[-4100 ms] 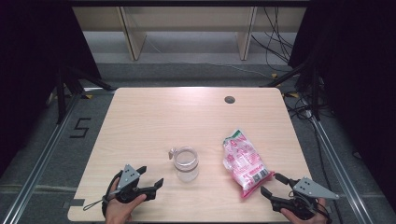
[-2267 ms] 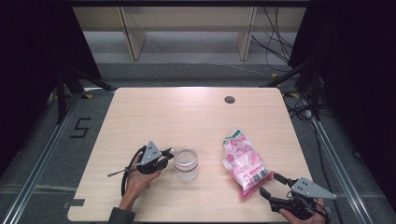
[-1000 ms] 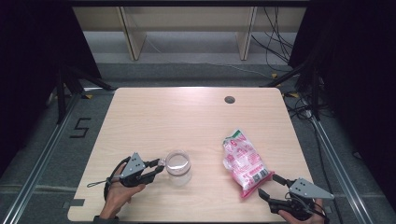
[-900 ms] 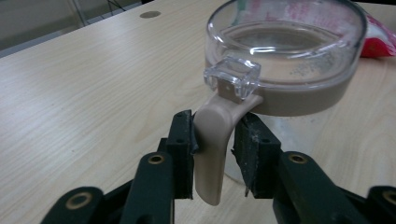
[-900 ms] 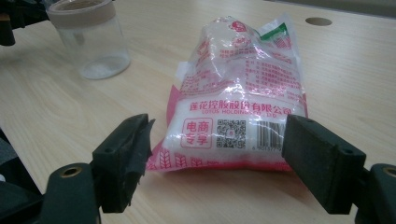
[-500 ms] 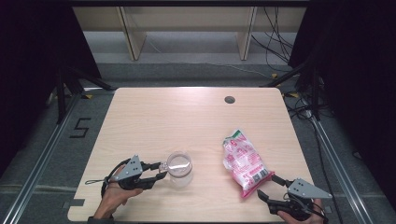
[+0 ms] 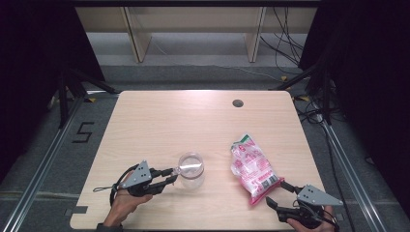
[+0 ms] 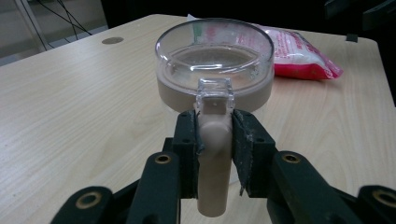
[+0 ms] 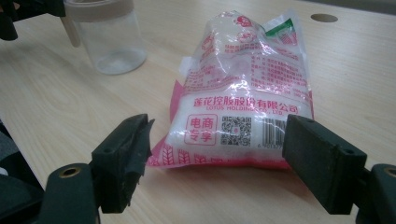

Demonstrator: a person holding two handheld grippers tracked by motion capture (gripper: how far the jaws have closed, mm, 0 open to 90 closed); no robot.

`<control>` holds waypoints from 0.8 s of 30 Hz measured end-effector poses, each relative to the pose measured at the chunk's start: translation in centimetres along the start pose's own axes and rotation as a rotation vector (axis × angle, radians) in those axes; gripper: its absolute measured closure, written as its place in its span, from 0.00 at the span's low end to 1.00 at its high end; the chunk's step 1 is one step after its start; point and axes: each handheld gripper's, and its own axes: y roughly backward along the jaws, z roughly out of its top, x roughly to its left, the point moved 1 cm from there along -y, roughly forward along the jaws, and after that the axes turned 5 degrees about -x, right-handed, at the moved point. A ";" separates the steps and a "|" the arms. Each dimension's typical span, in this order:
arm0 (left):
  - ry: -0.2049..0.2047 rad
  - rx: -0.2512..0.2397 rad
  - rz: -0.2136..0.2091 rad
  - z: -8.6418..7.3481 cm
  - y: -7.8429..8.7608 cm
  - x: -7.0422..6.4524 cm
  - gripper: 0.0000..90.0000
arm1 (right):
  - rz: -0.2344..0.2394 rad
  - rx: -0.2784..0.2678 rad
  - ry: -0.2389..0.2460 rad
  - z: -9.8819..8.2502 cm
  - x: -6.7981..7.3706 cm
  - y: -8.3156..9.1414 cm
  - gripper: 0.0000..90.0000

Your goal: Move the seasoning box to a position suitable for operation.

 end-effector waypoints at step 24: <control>-0.035 -0.005 0.022 1.1 -4.3 1.7 0.79 | 0.000 -0.011 0.029 0.0 -0.2 -0.3 0.27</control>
